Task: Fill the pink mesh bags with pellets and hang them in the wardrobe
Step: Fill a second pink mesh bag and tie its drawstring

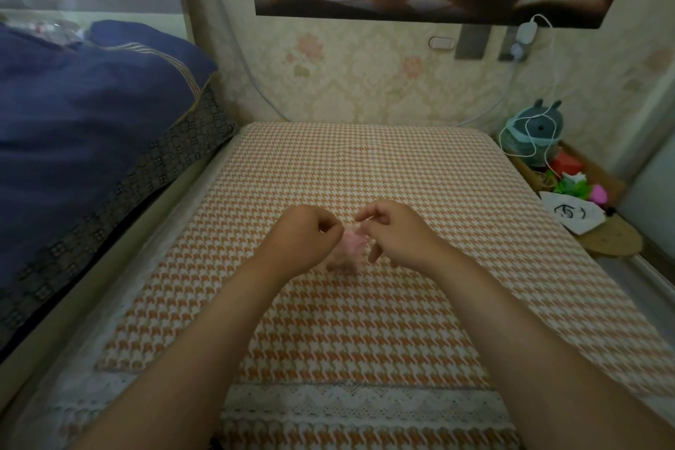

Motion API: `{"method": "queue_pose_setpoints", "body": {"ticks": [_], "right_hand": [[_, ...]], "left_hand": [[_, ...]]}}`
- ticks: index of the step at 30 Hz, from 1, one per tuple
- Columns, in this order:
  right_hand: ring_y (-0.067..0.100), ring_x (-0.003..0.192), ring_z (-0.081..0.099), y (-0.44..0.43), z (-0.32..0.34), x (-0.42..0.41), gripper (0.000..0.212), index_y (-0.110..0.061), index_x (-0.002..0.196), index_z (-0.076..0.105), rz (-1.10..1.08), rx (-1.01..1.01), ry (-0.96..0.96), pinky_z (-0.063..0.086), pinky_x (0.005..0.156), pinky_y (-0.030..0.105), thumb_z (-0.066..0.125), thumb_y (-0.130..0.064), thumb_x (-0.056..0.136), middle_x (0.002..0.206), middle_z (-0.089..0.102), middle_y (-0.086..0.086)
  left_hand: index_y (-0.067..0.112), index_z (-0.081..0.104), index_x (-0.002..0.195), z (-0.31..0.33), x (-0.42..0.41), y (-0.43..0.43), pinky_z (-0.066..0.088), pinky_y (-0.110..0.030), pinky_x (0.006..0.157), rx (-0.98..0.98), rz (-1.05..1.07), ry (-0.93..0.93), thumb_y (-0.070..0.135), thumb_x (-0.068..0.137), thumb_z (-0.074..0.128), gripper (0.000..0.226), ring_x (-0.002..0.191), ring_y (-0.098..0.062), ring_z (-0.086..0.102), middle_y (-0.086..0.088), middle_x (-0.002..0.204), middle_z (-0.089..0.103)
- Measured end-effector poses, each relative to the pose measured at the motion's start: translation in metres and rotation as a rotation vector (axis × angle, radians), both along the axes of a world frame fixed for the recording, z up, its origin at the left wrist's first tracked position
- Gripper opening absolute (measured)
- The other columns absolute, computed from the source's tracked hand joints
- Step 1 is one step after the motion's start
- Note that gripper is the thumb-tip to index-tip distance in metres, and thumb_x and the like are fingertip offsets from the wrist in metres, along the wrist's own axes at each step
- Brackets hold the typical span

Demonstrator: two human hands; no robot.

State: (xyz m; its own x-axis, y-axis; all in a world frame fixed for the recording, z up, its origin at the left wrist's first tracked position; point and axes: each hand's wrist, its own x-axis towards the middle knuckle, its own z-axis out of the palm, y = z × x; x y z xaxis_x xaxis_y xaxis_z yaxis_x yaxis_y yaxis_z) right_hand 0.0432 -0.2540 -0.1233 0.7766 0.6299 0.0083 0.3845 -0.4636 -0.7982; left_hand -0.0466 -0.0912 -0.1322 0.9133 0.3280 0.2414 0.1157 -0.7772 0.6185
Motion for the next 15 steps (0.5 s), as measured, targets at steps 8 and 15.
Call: {"method": "queue_pose_setpoints", "body": {"ticks": [8,15], "right_hand": [[0.008,0.091,0.065,0.018,-0.028,0.007,0.015,-0.035,0.101,0.07,-0.023,-0.297,-0.274,0.056,0.084,0.035,0.061,-0.027,0.092,0.1,0.07,-0.013],[0.012,0.101,0.067,0.033,-0.042,0.005,0.016,-0.034,0.103,0.073,-0.019,-0.405,-0.339,0.055,0.088,0.036,0.069,-0.036,0.088,0.107,0.072,-0.011]], "left_hand": [[0.029,0.074,0.091,-0.002,-0.017,0.019,0.047,-0.016,0.07,-0.019,0.058,0.006,0.025,0.088,0.06,0.015,0.082,0.003,0.06,0.017,0.091,0.068],[0.027,0.075,0.097,0.0,-0.027,0.027,0.052,-0.025,0.081,-0.049,0.01,0.051,0.019,0.088,0.058,0.021,0.089,-0.004,0.061,0.012,0.104,0.07]]}}
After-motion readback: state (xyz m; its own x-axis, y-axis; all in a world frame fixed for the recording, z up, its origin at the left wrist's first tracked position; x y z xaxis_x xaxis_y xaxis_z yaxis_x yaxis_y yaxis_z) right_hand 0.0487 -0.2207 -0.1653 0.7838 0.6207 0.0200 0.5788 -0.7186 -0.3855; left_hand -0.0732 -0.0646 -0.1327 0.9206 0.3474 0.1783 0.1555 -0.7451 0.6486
